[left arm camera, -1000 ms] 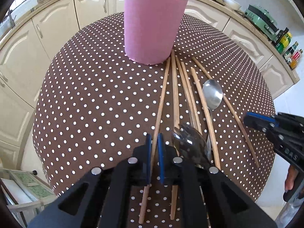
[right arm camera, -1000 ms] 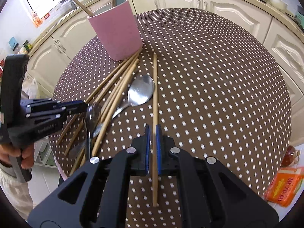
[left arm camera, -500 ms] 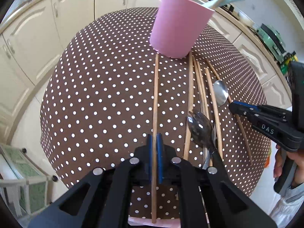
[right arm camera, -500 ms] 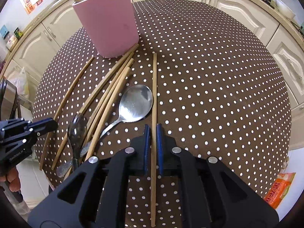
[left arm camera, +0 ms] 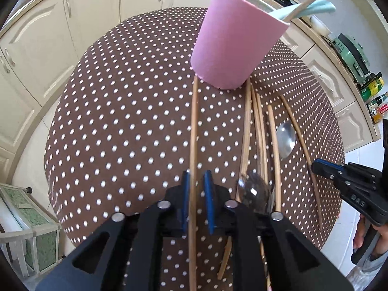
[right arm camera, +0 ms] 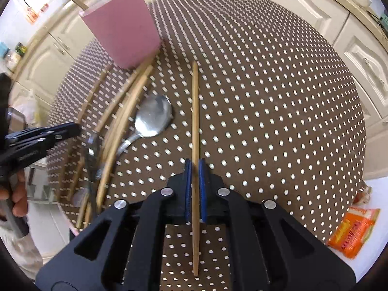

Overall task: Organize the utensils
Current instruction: 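Hold both chopsticks upright and pull them clear of the pile, then lift both held chopsticks and carry them above the pink cup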

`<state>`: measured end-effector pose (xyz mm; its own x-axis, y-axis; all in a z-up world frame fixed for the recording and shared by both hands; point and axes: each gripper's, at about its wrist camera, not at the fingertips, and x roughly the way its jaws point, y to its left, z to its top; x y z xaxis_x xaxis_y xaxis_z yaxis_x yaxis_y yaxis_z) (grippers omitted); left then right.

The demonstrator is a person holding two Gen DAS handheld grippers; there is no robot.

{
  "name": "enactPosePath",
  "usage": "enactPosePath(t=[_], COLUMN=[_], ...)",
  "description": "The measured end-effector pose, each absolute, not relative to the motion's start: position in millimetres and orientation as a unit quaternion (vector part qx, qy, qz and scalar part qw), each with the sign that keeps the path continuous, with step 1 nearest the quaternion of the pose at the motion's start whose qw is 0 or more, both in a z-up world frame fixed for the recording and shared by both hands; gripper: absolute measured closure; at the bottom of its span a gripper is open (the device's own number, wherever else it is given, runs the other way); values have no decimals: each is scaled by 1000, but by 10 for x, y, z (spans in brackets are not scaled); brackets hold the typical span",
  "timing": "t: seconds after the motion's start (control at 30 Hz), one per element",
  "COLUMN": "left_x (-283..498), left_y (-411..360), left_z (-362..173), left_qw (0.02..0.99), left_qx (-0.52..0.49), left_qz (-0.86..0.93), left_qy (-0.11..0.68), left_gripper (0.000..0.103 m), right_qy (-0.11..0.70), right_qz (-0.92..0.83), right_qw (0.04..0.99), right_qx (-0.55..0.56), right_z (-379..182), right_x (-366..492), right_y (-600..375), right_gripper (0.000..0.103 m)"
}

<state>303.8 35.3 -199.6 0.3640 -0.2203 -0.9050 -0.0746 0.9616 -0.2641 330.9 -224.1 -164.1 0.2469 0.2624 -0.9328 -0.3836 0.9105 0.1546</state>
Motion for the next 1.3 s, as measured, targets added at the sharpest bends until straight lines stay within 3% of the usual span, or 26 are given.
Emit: enactPosePath(t=[0.27,0.33,0.4,0.53,0.7,0.87,1.3], left_x=[3390,3429,3445,3408,3436,3423,3015], left_y=[265,271,301,307,308,235,256], left_z=[-1992,-1997,-2001,-2014,-2022,-2028,-1763], left_qw=[817,819,819,826,831,841,882], left_qx=[-113,-109,-105,-86,-71,-47,-78], left_qz=[-44,-47,-48,-39,-41,-39,-61], left_qy=[563,562,562,556,550,538,461], left_gripper=[84,84,87,97,97,97,98], right_qy=[574,573,573,575,574,568,512], right_qz=[198,196,188,178,183,182,192], right_qw=[791,792,793,792,790,796,837], right_qx=[-71,-79,-92,-105,-112,-103,-32], right_z=[-1664,-1666,-1693,-1753,-1798,-1855,-1572], right_x=[3472,3468,3522,3633,3821,3852,3735], right_y=[-2075,-2016,-1923,-1754,-1650,-1570,-1876], right_gripper=[95,90,81,80,83,97,97])
